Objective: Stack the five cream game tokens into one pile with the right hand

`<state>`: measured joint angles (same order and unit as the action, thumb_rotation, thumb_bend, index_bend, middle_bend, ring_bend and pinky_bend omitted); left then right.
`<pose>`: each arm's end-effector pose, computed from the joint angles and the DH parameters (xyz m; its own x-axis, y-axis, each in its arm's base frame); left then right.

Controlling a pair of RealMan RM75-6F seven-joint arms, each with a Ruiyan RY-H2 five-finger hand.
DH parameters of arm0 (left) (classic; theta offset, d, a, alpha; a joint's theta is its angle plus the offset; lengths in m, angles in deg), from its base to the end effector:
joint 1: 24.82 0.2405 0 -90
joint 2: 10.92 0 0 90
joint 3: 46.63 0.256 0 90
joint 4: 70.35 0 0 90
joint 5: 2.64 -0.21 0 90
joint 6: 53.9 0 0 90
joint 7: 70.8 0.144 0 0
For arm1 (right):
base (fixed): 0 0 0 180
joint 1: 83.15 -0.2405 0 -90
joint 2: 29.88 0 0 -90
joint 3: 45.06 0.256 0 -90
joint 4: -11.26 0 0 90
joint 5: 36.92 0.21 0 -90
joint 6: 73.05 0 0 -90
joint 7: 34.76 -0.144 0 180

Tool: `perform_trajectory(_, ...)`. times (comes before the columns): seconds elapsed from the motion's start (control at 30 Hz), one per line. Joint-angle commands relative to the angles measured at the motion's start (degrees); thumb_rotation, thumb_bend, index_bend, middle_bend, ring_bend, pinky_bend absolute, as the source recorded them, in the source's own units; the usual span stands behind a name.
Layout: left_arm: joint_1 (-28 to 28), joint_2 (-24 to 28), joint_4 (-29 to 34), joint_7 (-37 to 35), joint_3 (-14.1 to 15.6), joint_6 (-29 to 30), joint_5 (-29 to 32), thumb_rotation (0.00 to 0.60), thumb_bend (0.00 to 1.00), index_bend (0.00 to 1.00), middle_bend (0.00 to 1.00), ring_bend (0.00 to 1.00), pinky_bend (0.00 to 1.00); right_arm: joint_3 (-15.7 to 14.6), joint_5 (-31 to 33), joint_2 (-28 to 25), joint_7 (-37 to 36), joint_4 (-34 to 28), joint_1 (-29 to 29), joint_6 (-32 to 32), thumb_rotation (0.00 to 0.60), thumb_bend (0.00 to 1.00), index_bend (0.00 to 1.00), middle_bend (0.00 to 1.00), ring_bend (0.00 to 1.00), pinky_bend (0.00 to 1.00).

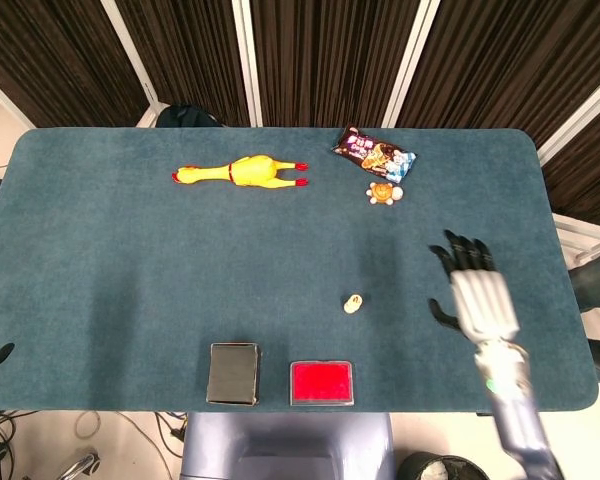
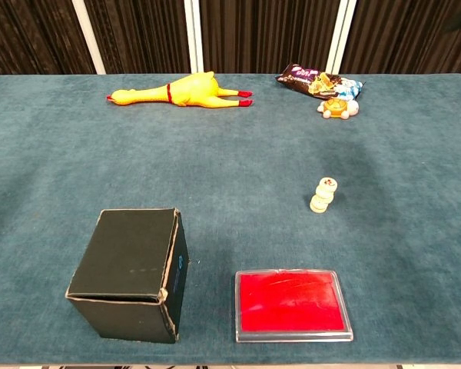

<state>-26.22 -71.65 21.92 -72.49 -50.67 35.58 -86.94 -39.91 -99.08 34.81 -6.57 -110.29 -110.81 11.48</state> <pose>-0.3228 0.1658 0.1931 0.4241 -0.0746 0.9025 0.9050 0.0724 -0.4193 -0.1697 -0.2544 0.1314 0.3543 -0.0501 0.9338 -0.9338 -0.0732 0.3504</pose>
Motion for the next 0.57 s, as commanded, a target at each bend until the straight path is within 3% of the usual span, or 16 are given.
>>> perform_trajectory(0.03, 0.0, 0.0, 0.0, 0.1, 0.0, 0.0, 0.0, 0.6, 0.12, 0.14, 0.0, 0.0, 0.03, -9.9, -16.9, -5.4, -12.9, 5.9, 12.0, 7.6, 0.6, 0.39, 0.18, 0.0, 0.0, 0.0)
perform_trajectory(0.23, 0.1, -0.1, 0.5, 0.1, -0.1, 0.1, 0.4, 0.6, 0.12, 0.14, 0.0, 0.0, 0.03, -12.5, -23.4, -3.4, -17.3, 15.6, 18.0, 12.9, 0.6, 0.39, 0.18, 0.0, 0.0, 0.0)
perform_trajectory(0.57, 0.1, -0.1, 0.6, 0.4, -0.2, 0.2, 0.5, 0.6, 0.12, 0.14, 0.0, 0.0, 0.03, -9.7, -20.9, -1.3, -16.1, 21.6, 20.0, 11.2, 0.6, 0.39, 0.13, 0.0, 0.0, 0.0)
